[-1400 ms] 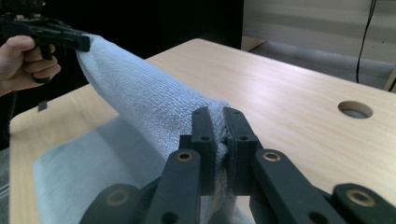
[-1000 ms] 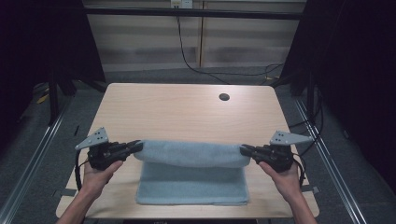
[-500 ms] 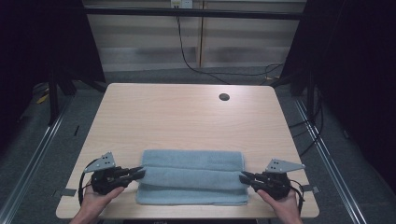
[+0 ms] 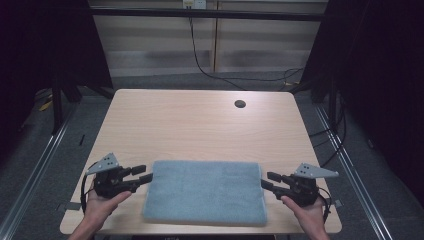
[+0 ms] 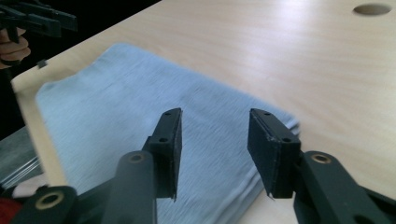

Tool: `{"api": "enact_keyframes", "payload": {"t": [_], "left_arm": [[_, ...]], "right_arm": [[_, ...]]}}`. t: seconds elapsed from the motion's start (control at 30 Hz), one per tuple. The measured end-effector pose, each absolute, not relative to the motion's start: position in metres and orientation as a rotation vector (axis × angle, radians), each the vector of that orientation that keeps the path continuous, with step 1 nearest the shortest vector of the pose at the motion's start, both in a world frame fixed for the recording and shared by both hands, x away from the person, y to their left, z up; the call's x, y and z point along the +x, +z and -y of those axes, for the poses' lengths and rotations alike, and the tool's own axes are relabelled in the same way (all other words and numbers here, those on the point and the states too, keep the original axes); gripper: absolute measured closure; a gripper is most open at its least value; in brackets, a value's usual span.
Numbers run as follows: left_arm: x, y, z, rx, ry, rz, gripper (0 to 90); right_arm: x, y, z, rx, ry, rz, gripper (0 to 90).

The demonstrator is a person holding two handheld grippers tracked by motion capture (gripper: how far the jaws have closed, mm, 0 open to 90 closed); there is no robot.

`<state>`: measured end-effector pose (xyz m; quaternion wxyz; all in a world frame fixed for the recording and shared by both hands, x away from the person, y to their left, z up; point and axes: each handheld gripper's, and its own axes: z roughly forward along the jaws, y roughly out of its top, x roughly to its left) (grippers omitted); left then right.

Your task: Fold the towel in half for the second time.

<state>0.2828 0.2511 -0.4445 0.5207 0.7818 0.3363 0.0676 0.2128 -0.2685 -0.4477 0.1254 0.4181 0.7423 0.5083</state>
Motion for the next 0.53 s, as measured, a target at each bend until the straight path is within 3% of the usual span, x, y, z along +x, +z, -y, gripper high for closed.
{"api": "enact_keyframes", "payload": {"t": [0.2, 0.53], "left_arm": [[0.315, -0.447, -0.255, 1.912, 0.235, -0.904, 40.8], [0.313, -0.478, -0.286, 1.858, 0.268, -1.033, 23.6]], "right_arm": [[0.237, -0.437, 0.278, 1.245, 1.490, -2.049, 46.9], [0.234, -0.455, 0.299, 1.347, 1.439, -1.976, 36.7]]}}
